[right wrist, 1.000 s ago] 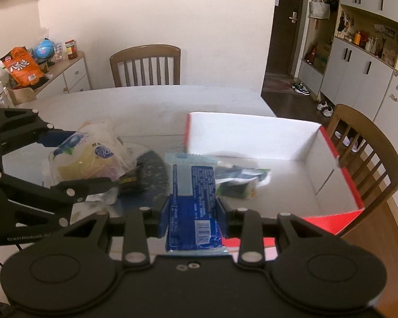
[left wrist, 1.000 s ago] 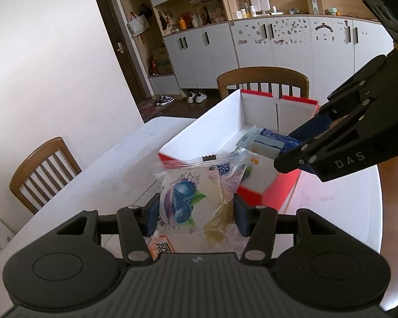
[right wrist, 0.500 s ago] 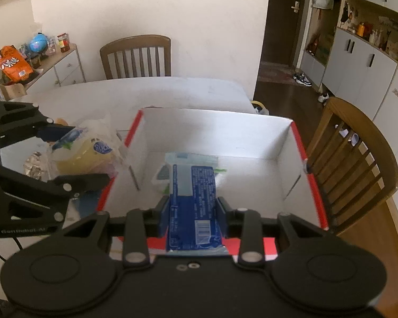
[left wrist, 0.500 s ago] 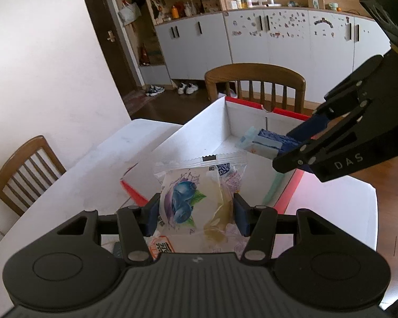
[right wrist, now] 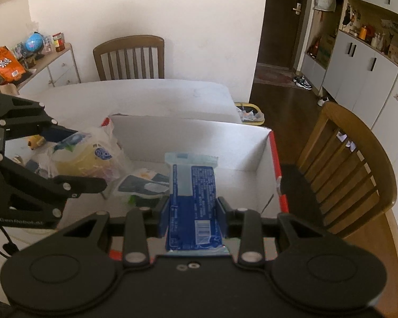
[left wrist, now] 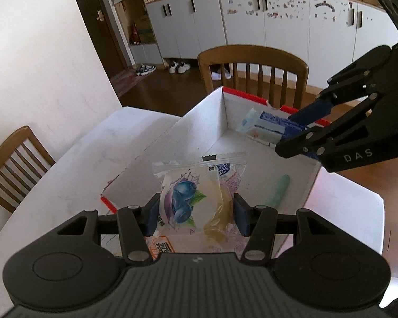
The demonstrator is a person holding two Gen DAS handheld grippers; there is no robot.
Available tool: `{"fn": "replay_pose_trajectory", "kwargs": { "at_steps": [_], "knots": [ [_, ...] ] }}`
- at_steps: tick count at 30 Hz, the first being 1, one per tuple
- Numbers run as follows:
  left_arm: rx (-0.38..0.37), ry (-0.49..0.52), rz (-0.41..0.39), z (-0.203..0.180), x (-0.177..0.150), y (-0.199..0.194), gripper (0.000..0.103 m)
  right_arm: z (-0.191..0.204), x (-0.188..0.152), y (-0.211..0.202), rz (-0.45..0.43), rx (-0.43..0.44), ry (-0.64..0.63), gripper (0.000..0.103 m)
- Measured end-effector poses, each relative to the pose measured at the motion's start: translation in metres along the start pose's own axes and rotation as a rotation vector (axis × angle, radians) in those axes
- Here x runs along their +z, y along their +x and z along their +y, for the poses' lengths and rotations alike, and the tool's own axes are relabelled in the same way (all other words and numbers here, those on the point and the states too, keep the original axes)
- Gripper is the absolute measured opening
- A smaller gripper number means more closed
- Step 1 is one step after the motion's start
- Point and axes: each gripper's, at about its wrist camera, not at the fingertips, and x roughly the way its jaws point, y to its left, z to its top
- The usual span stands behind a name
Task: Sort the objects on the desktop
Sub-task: 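Lift both held packets and carry them toward the red shoebox, then lower both held packets into the shoebox and open both grippers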
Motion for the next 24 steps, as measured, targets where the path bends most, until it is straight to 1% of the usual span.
{"fn": "replay_pose_trajectory", "kwargs": {
  "at_steps": [7, 13, 17, 21, 24],
  "knots": [
    [0.004, 0.004, 0.058, 0.002, 0.012, 0.024, 0.054, -0.014, 0.009, 0.024, 0.041, -0.007, -0.026, 0.035],
    [0.008, -0.022, 0.108, 0.011, 0.021, 0.043, 0.054, -0.024, 0.012, 0.052, 0.109, -0.002, -0.025, 0.035],
    [0.013, -0.015, 0.149, 0.014, 0.027, 0.059, 0.054, -0.026, 0.011, 0.069, 0.159, -0.009, -0.046, 0.035],
    [0.002, -0.013, 0.189, 0.014, 0.035, 0.074, 0.054, -0.029, 0.01, 0.084, 0.204, -0.009, -0.056, 0.035],
    [0.007, -0.012, 0.197, 0.016, 0.039, 0.083, 0.054, -0.029, 0.01, 0.092, 0.227, -0.008, -0.072, 0.035]
  ]
}}
